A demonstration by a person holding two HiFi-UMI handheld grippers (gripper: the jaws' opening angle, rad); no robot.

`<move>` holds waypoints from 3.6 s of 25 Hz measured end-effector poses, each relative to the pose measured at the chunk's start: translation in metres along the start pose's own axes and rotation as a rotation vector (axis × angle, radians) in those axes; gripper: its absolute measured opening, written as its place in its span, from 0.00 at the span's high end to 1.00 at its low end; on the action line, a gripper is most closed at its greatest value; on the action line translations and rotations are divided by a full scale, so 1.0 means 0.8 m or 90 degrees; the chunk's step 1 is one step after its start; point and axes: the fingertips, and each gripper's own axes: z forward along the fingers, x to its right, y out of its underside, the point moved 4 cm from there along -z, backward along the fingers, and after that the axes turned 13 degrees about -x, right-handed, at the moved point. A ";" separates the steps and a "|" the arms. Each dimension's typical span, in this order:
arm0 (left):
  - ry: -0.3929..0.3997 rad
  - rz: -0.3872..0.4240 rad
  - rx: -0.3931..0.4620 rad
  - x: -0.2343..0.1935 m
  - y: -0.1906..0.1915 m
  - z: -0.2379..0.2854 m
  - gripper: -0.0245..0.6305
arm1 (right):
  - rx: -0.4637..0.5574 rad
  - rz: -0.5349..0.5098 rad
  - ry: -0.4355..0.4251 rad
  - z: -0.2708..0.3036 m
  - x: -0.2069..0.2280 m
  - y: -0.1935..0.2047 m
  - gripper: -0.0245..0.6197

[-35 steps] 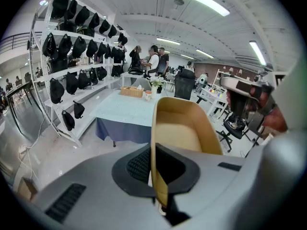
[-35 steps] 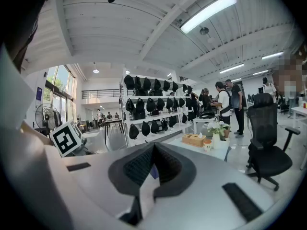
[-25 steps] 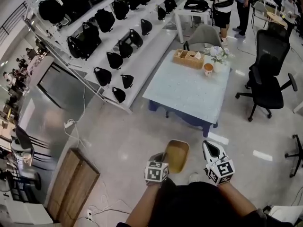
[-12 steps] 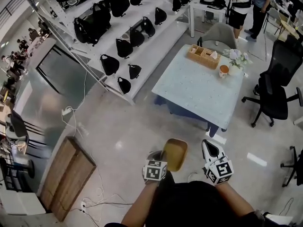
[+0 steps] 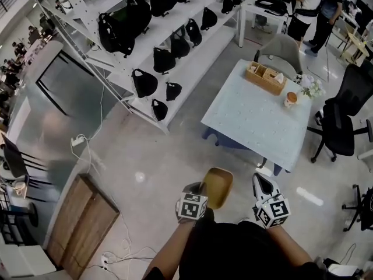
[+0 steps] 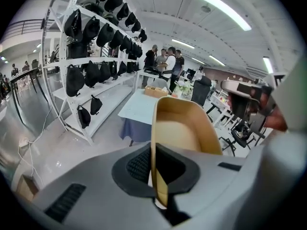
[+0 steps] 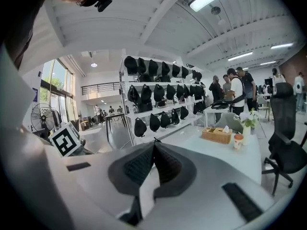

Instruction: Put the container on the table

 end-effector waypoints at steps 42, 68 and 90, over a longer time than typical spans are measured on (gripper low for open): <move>0.057 0.096 -0.041 -0.203 -0.233 0.089 0.95 | 0.025 0.129 0.123 0.243 0.095 -0.118 0.96; 0.041 0.151 -0.151 -0.128 -0.465 0.259 0.95 | 0.068 0.216 0.095 0.315 0.369 -0.191 0.96; 0.071 0.166 -0.178 -0.150 -0.619 0.434 0.95 | 0.015 0.329 0.199 0.370 0.424 -0.178 0.96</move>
